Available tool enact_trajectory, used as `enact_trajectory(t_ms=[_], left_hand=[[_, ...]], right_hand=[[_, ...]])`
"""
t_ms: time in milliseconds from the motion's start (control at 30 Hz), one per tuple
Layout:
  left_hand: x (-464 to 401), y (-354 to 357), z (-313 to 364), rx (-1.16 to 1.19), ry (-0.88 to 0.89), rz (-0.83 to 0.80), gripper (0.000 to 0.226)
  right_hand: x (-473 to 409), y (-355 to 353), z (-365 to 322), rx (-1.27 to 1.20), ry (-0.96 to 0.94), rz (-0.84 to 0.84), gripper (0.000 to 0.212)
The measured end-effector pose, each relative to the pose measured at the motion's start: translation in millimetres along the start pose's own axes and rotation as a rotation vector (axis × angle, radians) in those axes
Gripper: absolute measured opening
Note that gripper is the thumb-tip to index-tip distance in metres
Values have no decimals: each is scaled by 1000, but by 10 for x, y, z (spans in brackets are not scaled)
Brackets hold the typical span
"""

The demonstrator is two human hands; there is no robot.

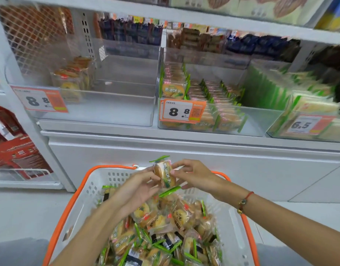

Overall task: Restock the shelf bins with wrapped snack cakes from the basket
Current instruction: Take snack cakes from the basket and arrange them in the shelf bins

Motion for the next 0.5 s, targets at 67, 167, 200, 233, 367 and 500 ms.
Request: enact_trajectory(t_ms=[67,167,200,233,367,500], left_hand=[[-16,100,42,-61,27,5,42],[-30,236,185,-382,108,101,27],[-40,270,235,-432,122,153,23],[-53,305,269,-454,133,189,19],[-122,437,466,-611,268,285,17],[-104,628,658,-687,416,230,26]], right_hand=[[44,-141,-72,-49,-45,70,16],[107,-353,-125,-78,-86,191,15],[119,-407,-130,-104,-92,229,16],[129,-451,-130,-146,-96,253,17],[135,-579,-248,-175,-129,271,13],[177,-697,-539,-59,-316,251,14]])
Point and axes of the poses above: each hand's wrist, its own x-axis away from the middle knuckle, its own y-axis out of the palm, z = x × y, the point moved 8 cm from there along -x, towards the middle knuckle, and after that the axes turned 5 degrees about -x, right-handed, at the moved point
